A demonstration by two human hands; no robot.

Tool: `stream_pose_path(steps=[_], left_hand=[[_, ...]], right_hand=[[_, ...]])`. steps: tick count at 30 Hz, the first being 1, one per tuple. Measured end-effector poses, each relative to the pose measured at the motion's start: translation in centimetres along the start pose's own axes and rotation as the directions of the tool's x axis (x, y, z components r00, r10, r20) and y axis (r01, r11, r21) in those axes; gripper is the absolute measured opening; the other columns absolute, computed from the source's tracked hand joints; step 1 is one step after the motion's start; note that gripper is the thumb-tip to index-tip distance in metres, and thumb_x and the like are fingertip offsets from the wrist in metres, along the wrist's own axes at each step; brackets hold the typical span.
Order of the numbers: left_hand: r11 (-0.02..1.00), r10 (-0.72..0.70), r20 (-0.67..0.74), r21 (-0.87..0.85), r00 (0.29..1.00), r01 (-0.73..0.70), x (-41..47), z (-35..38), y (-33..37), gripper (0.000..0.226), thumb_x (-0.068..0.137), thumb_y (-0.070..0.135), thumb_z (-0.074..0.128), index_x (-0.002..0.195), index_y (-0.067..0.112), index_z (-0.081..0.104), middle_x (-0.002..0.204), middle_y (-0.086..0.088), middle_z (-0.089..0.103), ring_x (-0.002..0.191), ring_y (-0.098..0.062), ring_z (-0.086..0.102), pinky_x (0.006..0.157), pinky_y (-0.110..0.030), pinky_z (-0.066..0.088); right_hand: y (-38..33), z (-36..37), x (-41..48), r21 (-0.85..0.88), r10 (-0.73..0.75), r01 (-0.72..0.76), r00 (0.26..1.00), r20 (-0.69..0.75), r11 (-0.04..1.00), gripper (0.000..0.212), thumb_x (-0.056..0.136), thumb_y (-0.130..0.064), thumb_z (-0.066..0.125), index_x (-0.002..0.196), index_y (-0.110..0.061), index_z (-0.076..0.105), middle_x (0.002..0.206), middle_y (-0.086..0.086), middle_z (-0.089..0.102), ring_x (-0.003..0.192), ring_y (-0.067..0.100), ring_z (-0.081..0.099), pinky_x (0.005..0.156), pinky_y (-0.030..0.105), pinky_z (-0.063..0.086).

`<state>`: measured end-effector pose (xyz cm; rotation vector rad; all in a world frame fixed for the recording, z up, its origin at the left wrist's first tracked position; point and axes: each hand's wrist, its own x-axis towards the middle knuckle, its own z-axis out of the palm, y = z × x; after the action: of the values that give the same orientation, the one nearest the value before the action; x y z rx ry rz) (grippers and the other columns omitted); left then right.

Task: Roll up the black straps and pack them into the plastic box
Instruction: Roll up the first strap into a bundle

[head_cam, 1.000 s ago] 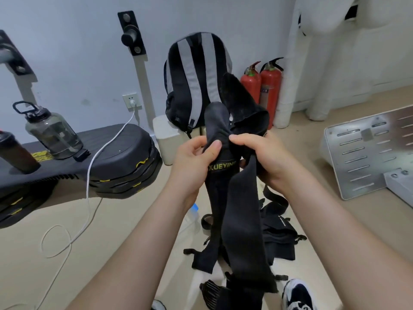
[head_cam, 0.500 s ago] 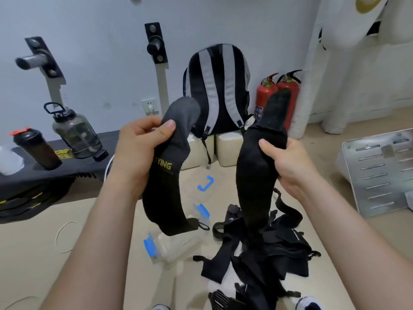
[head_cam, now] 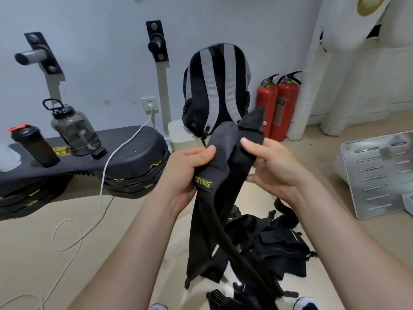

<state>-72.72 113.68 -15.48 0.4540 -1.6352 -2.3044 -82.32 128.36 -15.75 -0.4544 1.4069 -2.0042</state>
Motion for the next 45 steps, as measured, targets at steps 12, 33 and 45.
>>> stream_pose_path(steps=[12, 33, 45], left_hand=[[0.943, -0.136, 0.099, -0.291, 0.986, 0.159, -1.0, 1.2, -0.7, 0.04, 0.093, 0.016, 0.047, 0.059, 0.018, 0.068, 0.049, 0.008, 0.047, 0.041, -0.004, 0.041, 0.035, -0.012, 0.027], [0.992, 0.041, 0.182, 0.107, 0.982, -0.062, -1.1, 0.4, 0.4, 0.016, 0.083, 0.014, 0.062, 0.088, 0.0, 0.065, 0.071, -0.003, 0.068, 0.064, -0.01, 0.065, 0.06, -0.019, 0.053], [0.996, 0.008, 0.061, -0.093, 0.998, -0.003, -0.9, 2.6, -0.8, 0.018, 0.089, 0.009, 0.061, 0.093, -0.006, 0.07, 0.078, -0.01, 0.072, 0.071, -0.018, 0.069, 0.064, -0.025, 0.057]], right_hand=[[0.4, -1.7, -0.1, 0.212, -0.191, 0.091, 0.834, 0.517, 0.973, 0.078, 0.071, -0.022, 0.088, 0.135, -0.01, 0.046, 0.136, 0.006, 0.057, 0.127, 0.026, 0.052, 0.102, 0.042, 0.048], [-3.5, -2.1, 0.1, -0.477, -0.315, 0.222, 0.941, -0.123, 0.85, 0.015, 0.105, -0.024, 0.049, 0.093, -0.025, 0.058, 0.066, -0.016, 0.059, 0.045, -0.006, 0.052, 0.04, 0.009, 0.035], [-1.2, -0.7, -0.7, 0.228, 0.142, -0.141, 0.99, 0.016, 0.963, 0.059, 0.094, -0.055, 0.052, 0.132, -0.011, 0.061, 0.129, 0.014, 0.066, 0.121, 0.033, 0.063, 0.107, 0.052, 0.043]])
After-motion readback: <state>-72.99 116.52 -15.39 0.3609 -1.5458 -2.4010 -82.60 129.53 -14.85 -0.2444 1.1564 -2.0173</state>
